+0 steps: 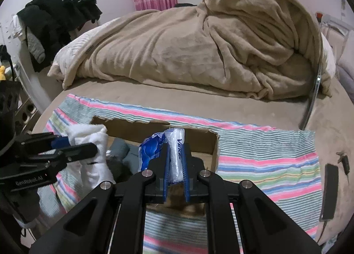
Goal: Organize objects
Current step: 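Carry the white sock and wet-wipes pack into the box and open both grippers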
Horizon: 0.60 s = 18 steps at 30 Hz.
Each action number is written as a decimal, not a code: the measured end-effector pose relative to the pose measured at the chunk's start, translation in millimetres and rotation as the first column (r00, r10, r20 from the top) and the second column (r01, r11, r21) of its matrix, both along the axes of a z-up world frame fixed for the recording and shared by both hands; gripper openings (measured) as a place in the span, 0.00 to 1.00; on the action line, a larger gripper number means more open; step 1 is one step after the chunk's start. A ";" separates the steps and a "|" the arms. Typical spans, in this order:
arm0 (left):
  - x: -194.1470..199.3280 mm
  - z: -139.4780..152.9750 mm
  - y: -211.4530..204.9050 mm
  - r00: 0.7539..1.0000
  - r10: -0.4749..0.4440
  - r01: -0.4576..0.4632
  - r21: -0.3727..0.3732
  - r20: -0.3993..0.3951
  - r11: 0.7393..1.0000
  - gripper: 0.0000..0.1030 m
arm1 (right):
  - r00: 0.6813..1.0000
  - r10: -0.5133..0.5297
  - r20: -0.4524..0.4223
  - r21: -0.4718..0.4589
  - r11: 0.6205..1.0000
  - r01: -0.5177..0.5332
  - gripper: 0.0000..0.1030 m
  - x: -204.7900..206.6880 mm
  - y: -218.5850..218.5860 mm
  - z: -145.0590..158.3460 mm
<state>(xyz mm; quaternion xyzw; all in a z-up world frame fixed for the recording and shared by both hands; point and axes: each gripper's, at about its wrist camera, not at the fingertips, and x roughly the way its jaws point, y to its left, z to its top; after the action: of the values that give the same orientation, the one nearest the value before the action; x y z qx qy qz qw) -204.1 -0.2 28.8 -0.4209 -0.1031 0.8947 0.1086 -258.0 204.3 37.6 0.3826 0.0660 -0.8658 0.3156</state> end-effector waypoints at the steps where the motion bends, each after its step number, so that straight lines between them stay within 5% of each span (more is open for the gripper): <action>1: -3.0 -3.3 0.3 1.000 -0.003 0.003 0.001 0.007 1.000 0.28 | 1.000 -0.004 0.005 0.001 1.000 0.004 0.11 -2.9 -0.7 -2.7; 12: -27.8 -36.0 6.8 0.995 -0.039 0.041 -0.022 0.094 0.999 0.45 | 0.997 -0.023 0.074 0.008 1.000 0.023 0.14 -17.5 -12.3 -30.1; 15: -21.5 -31.2 5.2 0.996 -0.032 0.033 -0.009 0.079 0.999 0.65 | 0.997 -0.030 0.077 -0.003 1.000 0.030 0.27 -15.2 -13.2 -31.0; 18: -14.4 -24.8 1.6 0.998 -0.022 0.022 -0.001 0.064 1.000 0.67 | 0.996 -0.033 0.081 -0.012 0.999 0.034 0.41 -11.9 -12.9 -29.2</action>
<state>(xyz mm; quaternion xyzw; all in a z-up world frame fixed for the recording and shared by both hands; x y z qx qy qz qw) -218.5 1.4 4.0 -0.4507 -0.1010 0.8795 0.1148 -269.9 191.5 8.5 0.4165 0.0411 -0.8552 0.3058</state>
